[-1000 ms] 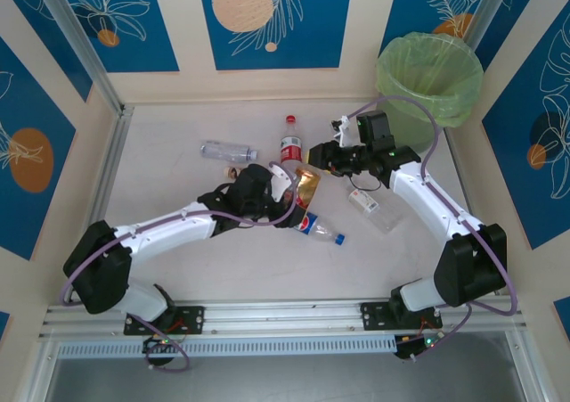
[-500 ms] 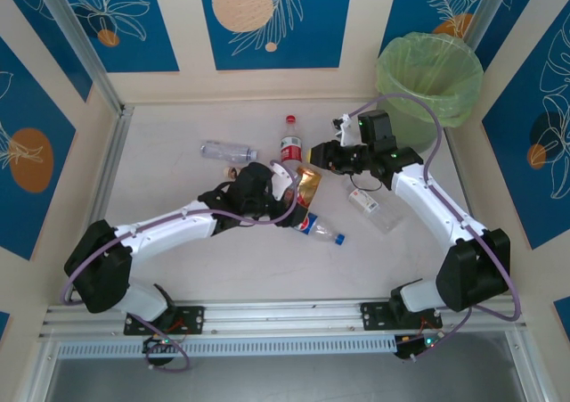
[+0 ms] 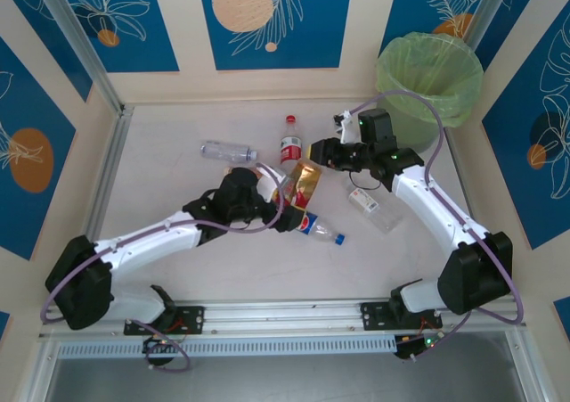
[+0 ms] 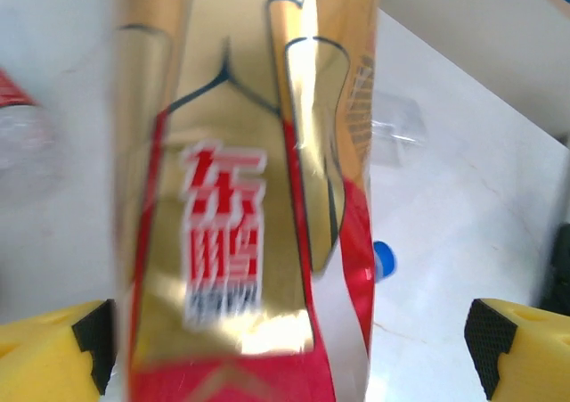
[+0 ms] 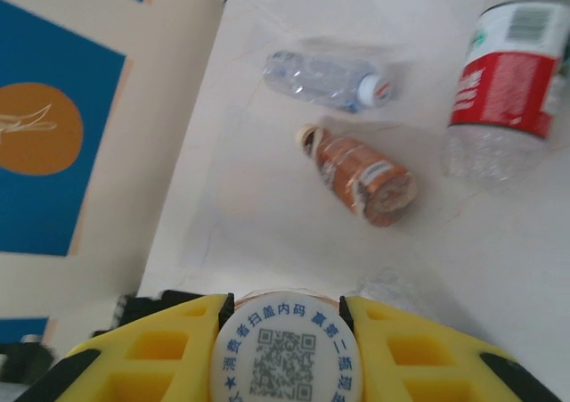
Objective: Put the plastic bottles in the bin
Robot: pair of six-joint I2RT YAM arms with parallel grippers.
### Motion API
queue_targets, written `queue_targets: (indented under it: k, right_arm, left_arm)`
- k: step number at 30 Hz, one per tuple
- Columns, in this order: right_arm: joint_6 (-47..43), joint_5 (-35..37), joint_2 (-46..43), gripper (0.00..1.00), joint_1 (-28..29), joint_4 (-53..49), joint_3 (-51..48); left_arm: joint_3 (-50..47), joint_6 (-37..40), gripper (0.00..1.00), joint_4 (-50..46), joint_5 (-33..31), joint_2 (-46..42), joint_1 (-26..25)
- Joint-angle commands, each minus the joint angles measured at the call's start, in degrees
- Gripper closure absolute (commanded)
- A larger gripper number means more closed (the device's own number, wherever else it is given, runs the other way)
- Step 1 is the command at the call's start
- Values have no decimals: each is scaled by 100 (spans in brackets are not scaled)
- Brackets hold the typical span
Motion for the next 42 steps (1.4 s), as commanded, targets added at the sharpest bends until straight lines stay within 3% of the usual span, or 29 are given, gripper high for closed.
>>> queue_targets:
  k: [1,5,7,10,20,26,35,42]
  right_arm:
    - [-352,728,23,78,-4,-138,250]
    - [-711,1140,123,79,-45,-205,423]
    - [-923,1240,249,78,-123,-342,618]
    - [-1146,1261,451,78,-255,-576,999]
    - [-1839,1776,862,77,-725,-587,2351]
    - [-1730,1809,917,78,-1120,13,2821]
    - [-590,1740,683,79,-1987,1734,2402]
    - [806,1731,512,81,-2619,3417,1678]
  left_arm:
    - [-189,-520,0,182,-1706,-394,71]
    - [-440,-1522,0,-104,-3570,-603,108]
    - [-457,-2470,0,-665,-4485,-593,112]
    - [-587,-3541,0,-1158,-5041,-586,159]
    - [-702,-3444,0,-1032,-4812,-413,168]
    - [-1253,-3255,0,193,-4551,-496,170]
    - [-1310,-2747,0,449,-4233,-447,169]
    - [-1347,-2920,0,348,-4533,-448,173]
